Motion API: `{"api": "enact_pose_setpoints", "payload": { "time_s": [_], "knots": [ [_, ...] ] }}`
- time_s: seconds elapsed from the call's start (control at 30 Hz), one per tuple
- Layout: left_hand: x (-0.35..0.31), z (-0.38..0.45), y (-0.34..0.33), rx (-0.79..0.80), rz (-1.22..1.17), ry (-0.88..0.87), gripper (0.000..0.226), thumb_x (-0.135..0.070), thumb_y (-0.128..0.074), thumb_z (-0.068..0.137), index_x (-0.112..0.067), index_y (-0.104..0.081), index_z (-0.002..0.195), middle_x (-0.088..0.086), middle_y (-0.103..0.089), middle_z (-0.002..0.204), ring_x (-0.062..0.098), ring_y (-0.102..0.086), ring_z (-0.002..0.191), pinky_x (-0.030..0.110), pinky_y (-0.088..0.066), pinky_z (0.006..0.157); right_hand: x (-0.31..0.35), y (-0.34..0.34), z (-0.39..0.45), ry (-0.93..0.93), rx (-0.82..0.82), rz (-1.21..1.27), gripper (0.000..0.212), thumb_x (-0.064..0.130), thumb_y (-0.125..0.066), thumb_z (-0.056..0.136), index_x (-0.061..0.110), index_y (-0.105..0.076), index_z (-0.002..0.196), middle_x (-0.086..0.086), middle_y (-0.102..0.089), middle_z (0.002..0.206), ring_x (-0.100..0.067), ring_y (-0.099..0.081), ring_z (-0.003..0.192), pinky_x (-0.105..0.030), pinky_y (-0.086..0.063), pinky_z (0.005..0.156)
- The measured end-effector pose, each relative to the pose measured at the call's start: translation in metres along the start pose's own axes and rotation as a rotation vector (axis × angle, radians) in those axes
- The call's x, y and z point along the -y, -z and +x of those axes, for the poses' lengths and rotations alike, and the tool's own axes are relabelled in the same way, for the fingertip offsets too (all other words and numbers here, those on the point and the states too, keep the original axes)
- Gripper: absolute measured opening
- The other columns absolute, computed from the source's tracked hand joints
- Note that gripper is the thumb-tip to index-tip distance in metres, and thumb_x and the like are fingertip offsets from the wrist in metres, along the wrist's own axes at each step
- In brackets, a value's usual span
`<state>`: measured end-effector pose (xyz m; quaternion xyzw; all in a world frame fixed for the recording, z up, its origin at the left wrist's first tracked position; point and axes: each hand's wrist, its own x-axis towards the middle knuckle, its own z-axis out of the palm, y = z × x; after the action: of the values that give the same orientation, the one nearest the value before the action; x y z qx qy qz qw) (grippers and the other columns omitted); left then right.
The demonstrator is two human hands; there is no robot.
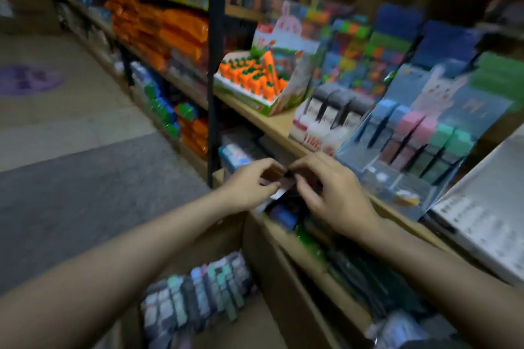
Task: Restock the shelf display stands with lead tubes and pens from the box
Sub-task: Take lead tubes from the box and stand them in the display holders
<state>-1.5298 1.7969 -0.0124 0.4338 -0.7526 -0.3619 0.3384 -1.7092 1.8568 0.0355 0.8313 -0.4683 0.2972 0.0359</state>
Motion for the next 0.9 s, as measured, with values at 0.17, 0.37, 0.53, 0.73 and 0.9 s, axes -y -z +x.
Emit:
{"api": "enact_pose_setpoints", "payload": {
  "time_s": [0.17,0.37,0.53,0.73,0.9],
  "knots": [
    [0.078,-0.096,0.000,0.194,0.249,0.390,0.033,-0.009,-0.063,0.088,-0.005,-0.058,0.121,0.012,-0.062,0.122,0.024,-0.059,0.112,0.027,-0.045,0.094,0.014,-0.085,-0.063,-0.088,0.443,0.121,0.021,0.016,-0.061,0.087,0.015,-0.068,0.107,-0.001,-0.062,0.106,-0.021,-0.061,0.101,-0.031,-0.046,0.086],
    [0.167,-0.192,-0.068,-0.162,0.227,0.831,0.028,-0.009,-0.057,0.091,-0.002,-0.059,0.118,0.017,-0.059,0.121,0.031,-0.054,0.115,0.037,-0.043,0.096,0.024,-0.188,-0.116,-0.325,0.811,0.175,0.044,0.024,-0.059,0.091,0.018,-0.053,0.134,-0.003,-0.049,0.131,-0.021,-0.052,0.121,-0.029,-0.042,0.103],
    [0.200,-0.202,-0.120,-0.387,0.029,1.093,0.021,-0.012,-0.067,0.087,-0.011,-0.058,0.106,0.011,-0.061,0.106,0.026,-0.060,0.095,0.037,-0.052,0.084,0.018,-0.246,-0.138,-0.629,0.839,0.265,0.043,0.019,-0.061,0.091,0.015,-0.055,0.134,-0.007,-0.057,0.131,-0.020,-0.056,0.118,-0.025,-0.042,0.099],
    [0.232,-0.190,-0.132,-0.652,-0.038,1.181,0.034,-0.017,-0.076,0.080,-0.011,-0.059,0.109,0.005,-0.064,0.108,0.027,-0.062,0.096,0.030,-0.047,0.081,0.017,-0.295,-0.157,-0.901,0.803,0.256,0.041,0.021,-0.061,0.093,0.015,-0.050,0.132,-0.008,-0.063,0.123,-0.022,-0.060,0.112,-0.027,-0.049,0.088],
    [0.238,-0.182,-0.139,-0.697,0.074,1.141,0.031,-0.016,-0.077,0.077,-0.018,-0.060,0.103,-0.005,-0.064,0.093,0.023,-0.062,0.084,0.032,-0.050,0.072,0.025,-0.316,-0.163,-0.949,0.693,0.249,0.038,0.022,-0.065,0.091,0.011,-0.047,0.122,-0.008,-0.059,0.123,-0.022,-0.060,0.112,-0.030,-0.053,0.087]
  ]
}}
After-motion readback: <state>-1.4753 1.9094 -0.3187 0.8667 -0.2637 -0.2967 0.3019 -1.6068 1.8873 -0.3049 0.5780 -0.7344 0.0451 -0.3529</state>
